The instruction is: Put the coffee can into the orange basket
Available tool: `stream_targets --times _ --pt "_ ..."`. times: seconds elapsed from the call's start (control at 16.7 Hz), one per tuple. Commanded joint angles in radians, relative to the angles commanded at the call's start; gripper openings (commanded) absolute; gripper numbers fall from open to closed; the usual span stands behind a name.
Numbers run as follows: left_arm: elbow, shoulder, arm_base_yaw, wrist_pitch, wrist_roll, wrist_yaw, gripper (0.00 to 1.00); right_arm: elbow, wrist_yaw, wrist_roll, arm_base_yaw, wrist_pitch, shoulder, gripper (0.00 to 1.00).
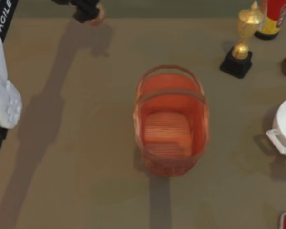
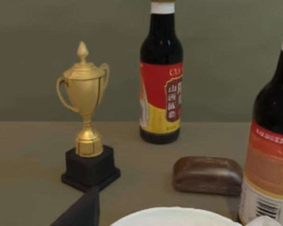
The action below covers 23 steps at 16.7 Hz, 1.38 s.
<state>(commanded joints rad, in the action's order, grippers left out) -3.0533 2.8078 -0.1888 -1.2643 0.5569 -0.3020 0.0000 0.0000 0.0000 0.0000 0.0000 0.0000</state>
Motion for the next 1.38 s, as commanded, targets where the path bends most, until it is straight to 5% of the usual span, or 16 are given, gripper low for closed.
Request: stream_targets --times 0.9,1.38 --pt "1.254 -0.496 -0.086 1.284 -0.433 -0.678 0.0 0.0 0.0 0.0 0.0 0.0 0.0 1.0" --pt "1.7 -0.735 -0.134 1.832 -0.513 -0.915 0.0 0.0 0.0 0.0 0.0 0.0 0.0 1.0"
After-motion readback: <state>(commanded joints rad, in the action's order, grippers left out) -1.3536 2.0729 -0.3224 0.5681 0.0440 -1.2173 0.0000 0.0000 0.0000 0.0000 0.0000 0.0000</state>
